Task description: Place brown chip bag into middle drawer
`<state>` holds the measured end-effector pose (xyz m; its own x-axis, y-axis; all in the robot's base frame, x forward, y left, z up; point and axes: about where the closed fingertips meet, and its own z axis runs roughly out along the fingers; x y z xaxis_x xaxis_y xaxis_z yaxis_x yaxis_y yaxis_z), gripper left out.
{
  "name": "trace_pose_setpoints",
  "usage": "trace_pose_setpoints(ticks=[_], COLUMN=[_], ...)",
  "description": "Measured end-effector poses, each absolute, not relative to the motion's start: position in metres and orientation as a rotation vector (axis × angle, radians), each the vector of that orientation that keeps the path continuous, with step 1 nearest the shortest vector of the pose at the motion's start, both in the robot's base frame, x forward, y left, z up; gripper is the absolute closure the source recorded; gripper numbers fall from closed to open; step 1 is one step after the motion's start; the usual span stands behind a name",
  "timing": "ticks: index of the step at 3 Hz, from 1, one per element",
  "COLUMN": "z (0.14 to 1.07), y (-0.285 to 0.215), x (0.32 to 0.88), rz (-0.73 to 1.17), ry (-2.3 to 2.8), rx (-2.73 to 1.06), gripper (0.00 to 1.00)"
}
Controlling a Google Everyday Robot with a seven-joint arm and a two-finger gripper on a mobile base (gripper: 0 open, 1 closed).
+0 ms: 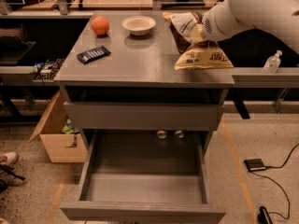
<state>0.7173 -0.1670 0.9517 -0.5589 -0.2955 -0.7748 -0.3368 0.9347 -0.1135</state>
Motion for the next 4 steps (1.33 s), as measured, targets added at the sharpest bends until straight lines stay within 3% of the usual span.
trace_pose_setpoints(ticks=[2,4], z=[0.949,0.903], y=[-0.179,-0.193], x=[0.672,0.559], rz=[-0.040,-0.112], ry=[2.230,2.354], rx=[-0.476,-0.614], gripper=[1.00,1.00])
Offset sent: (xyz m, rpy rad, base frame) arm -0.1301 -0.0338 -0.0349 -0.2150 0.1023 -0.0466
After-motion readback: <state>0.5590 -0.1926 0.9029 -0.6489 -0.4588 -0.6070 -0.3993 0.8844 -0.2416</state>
